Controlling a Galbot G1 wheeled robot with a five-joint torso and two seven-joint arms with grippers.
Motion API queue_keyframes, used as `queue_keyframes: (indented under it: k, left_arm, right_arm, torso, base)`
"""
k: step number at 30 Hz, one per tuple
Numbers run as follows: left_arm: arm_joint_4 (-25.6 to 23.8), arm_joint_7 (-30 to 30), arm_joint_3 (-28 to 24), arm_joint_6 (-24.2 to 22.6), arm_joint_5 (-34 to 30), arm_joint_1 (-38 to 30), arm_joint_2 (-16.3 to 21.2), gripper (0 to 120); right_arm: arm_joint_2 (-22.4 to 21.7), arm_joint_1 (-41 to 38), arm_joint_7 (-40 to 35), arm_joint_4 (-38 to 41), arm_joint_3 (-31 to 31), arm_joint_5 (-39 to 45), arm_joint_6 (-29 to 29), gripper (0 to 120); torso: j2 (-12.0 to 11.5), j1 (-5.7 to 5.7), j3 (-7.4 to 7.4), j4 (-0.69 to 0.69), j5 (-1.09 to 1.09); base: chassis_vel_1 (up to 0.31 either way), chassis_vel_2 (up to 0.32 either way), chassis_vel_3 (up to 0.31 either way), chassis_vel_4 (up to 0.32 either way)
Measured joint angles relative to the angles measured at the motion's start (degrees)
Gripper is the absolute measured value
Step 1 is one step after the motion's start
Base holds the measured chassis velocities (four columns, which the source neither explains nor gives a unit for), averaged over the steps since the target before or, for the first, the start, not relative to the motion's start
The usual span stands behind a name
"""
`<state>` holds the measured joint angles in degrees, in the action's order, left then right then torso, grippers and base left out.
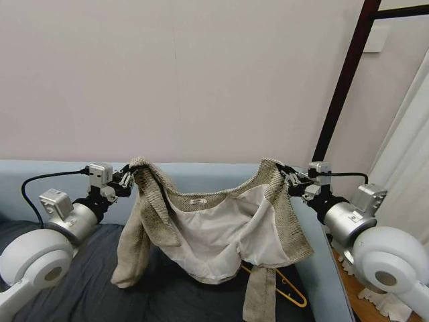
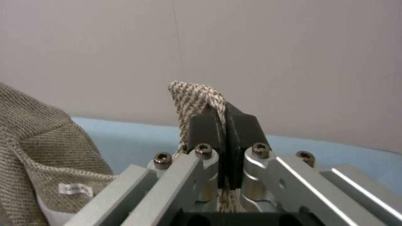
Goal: Pick up the clothes from the sofa and hang them on the clothes hanger.
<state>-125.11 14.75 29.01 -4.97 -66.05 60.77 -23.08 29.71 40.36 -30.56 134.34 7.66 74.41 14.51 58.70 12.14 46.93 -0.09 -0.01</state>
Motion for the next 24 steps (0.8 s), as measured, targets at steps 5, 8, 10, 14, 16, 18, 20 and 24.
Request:
queue_keyframes:
  k: [5, 8, 10, 14, 16, 18, 20, 24]
  left_arm:
    - [4.41, 1.54, -3.06, -0.68, -2.57, -4.72, 0.21, 3]
    - [4.49, 2.29, -3.98, -1.61, -3.42, -4.08, -1.04, 3]
    - [2.77, 2.10, -3.29, -1.86, -2.37, -1.10, -2.04, 3]
    - [-0.18, 1.27, 0.51, -1.59, 3.69, 10.65, -6.79, 3]
    - [0.46, 0.63, 0.30, -0.97, 8.77, 16.53, -11.61, 3]
    - [1.58, 0.47, -0.28, -0.58, 10.96, 18.58, -13.94, 3]
    - [4.67, -0.25, -1.25, 1.00, 15.04, 22.10, -17.63, 3]
    - [7.32, -1.01, -0.87, 3.14, 18.04, 26.68, -20.46, 3]
  right_arm:
    - [0.29, -2.98, -0.11, -3.99, -1.58, 1.21, -0.55, 0]
    - [0.62, -2.21, -0.83, -4.72, -1.50, 2.32, -0.65, 0]
    - [0.53, 0.19, -1.46, -3.34, -1.13, 2.19, -0.42, 0]
    - [2.46, 9.04, -2.37, -0.81, -0.81, -2.80, -0.15, 0]
    - [5.52, 13.86, -2.26, -2.21, -2.26, -7.28, -0.16, 0]
    - [6.78, 15.30, -2.09, -3.53, -2.97, -8.72, -0.16, 0]
    - [9.63, 18.38, -1.99, -7.06, -3.89, -11.71, 0.01, 0]
    - [11.79, 23.29, -1.91, -10.13, -2.96, -14.43, 0.49, 0]
  torso:
    - [0.00, 0.01, 0.02, 0.00, 0.01]
    - [-0.01, 0.02, 0.03, 0.00, 0.00]
    - [-0.01, 0.02, 0.02, -0.01, 0.00]
    - [0.00, 0.00, 0.00, -0.01, 0.01]
    - [0.00, 0.00, 0.00, 0.01, 0.00]
    - [0.00, 0.00, 0.00, 0.02, -0.01]
    - [0.00, 0.00, 0.01, 0.02, -0.01]
    - [-0.01, 0.00, 0.01, 0.01, 0.01]
  base:
    - [0.000, 0.000, 0.000, 0.000]
    - [0.000, 0.000, 0.000, 0.000]
    - [0.000, 0.000, 0.000, 0.000]
    - [0.000, 0.000, 0.000, 0.000]
    - [0.000, 0.000, 0.000, 0.000]
    - [0.000, 0.000, 0.000, 0.000]
    - [0.000, 0.000, 0.000, 0.000]
    - [0.000, 0.000, 0.000, 0.000]
